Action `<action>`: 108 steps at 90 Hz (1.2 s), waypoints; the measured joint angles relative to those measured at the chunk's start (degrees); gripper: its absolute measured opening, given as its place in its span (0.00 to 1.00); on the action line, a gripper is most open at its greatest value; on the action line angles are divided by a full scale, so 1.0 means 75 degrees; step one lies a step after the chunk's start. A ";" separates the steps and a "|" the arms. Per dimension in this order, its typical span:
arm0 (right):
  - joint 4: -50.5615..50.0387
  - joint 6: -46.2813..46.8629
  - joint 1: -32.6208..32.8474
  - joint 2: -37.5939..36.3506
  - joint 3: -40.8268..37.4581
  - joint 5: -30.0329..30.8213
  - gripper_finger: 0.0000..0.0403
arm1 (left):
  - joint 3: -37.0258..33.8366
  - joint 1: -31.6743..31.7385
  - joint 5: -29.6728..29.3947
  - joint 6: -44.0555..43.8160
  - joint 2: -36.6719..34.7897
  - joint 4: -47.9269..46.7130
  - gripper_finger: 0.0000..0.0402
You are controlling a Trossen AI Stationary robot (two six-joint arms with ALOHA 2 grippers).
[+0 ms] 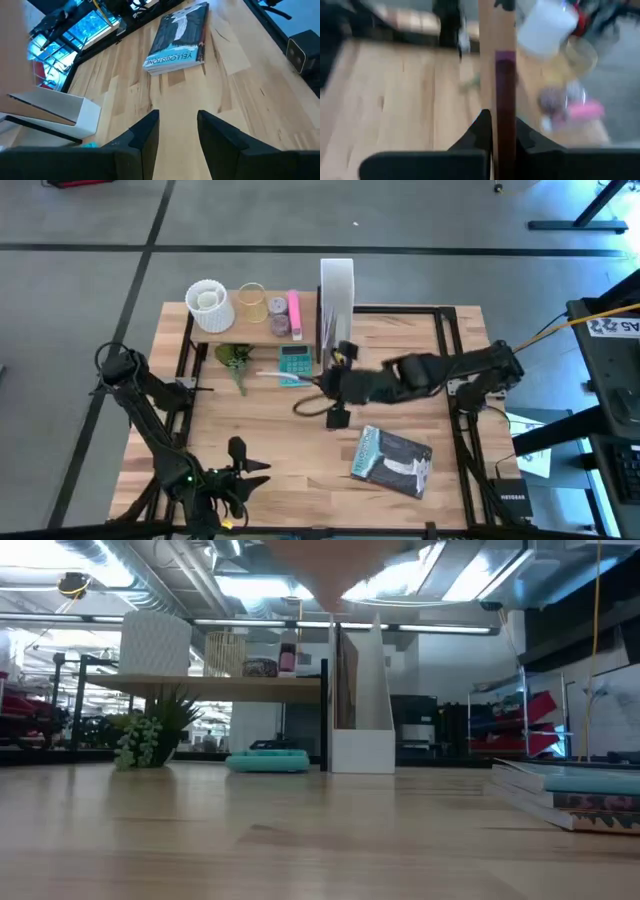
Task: Stock shelves
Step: Put the purple book into the white bookshelf
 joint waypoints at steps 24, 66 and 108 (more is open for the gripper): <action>0.2444 -0.1680 -0.0056 -0.0006 0.0009 0.4564 0.00 | -0.0004 -0.0010 0.0329 -0.0515 0.0003 -0.0220 0.29; -0.6517 0.9930 0.0223 -0.0531 -0.0248 0.7857 0.00 | -0.0221 -0.0104 0.0401 -0.1247 0.0006 -0.0326 0.29; -0.2787 1.0014 0.0985 -0.0472 -0.3009 0.6911 0.00 | -0.0221 -0.0004 0.0203 -0.1080 0.0009 -0.0296 0.29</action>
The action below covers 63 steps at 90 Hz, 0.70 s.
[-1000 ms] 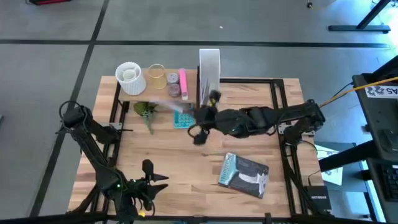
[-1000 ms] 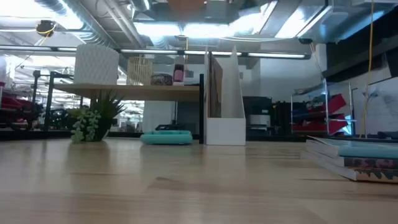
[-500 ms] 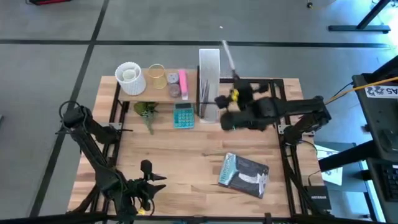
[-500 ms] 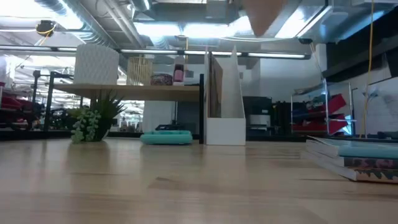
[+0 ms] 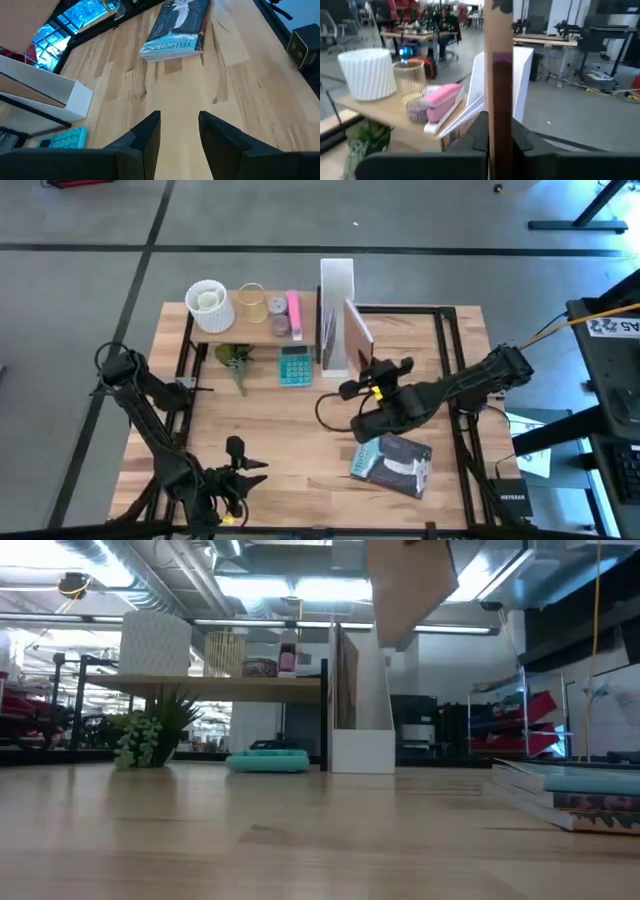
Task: Stock shelves
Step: Put the purple book into the white bookshelf
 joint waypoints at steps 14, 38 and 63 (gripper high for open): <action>0.1333 -0.1490 -0.0139 -0.0003 -0.0013 -0.0142 0.00 | 0.0000 0.0149 -0.0001 0.0040 0.0000 -0.0001 0.29; 0.3426 -0.1708 -0.1062 -0.0012 -0.1009 -0.0184 0.00 | 0.0000 0.0328 0.0135 -0.0080 0.0000 0.0022 0.29; 0.5694 -0.2205 -0.1830 -0.0006 -0.2109 -0.0321 0.00 | 0.0000 0.0325 0.0145 -0.0056 0.0000 0.0025 0.29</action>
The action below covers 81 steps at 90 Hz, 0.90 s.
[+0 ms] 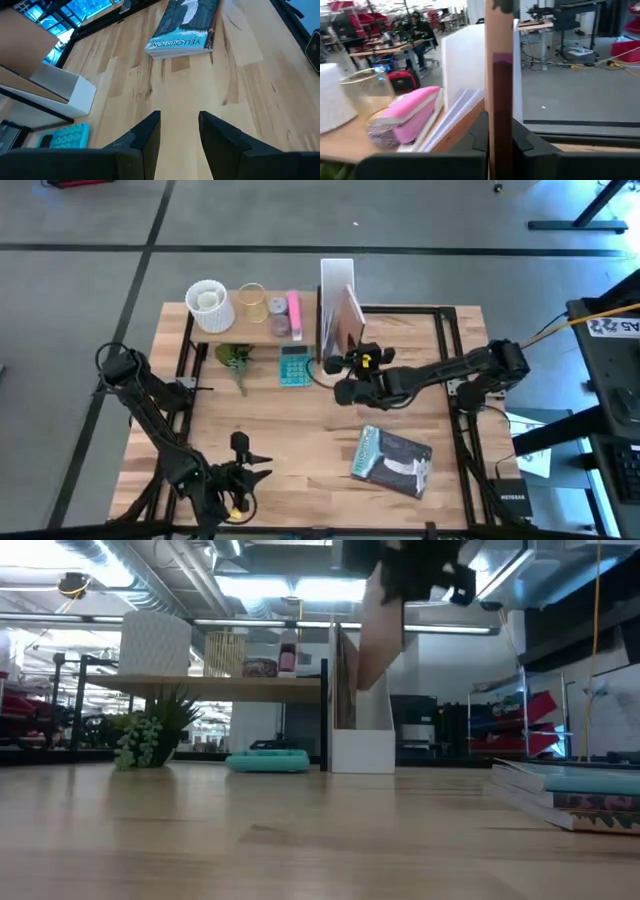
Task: Stock shelves
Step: Put the purple book into the white bookshelf
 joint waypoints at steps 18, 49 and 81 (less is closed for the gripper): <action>0.1928 -0.1866 -0.0269 0.0451 -0.0157 -0.0572 0.00 | 0.0000 0.0000 -0.0001 0.0035 0.0000 0.0000 0.29; 0.3407 -0.2881 -0.0704 0.1364 -0.0157 -0.0729 0.00 | 0.0000 0.0023 -0.0001 0.0031 0.0000 -0.0008 0.29; 0.3908 -0.2436 -0.1063 0.1995 -0.0155 -0.1035 0.05 | 0.0000 0.0038 -0.0003 0.0029 0.0000 0.0003 0.29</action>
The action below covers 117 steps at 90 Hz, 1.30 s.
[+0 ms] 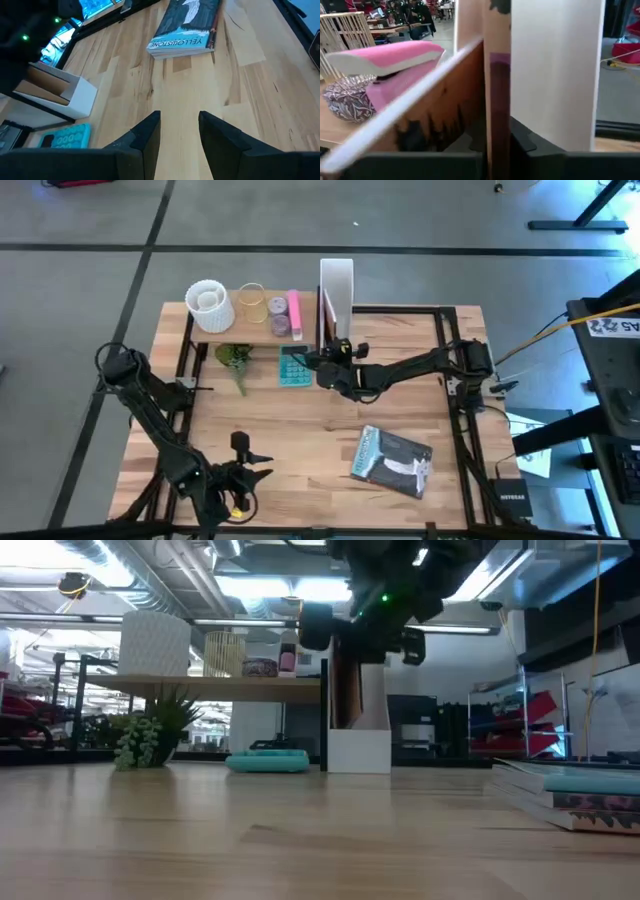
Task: Stock shelves
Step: Put the purple book into the white bookshelf
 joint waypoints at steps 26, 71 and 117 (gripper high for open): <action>0.0013 0.0020 -0.0143 0.0024 0.0000 -0.0600 0.10 | 0.0000 0.0006 -0.0001 0.0000 0.0000 0.0009 0.29; 0.0071 -0.0081 -0.0237 0.0102 0.0003 -0.0230 0.02 | 0.0000 0.0006 -0.0001 0.0117 0.0000 0.0198 0.29; 0.1747 -0.0618 -0.0464 0.0922 0.0015 -0.0218 0.07 | 0.0000 0.0009 -0.0001 0.0143 0.0000 0.0201 0.29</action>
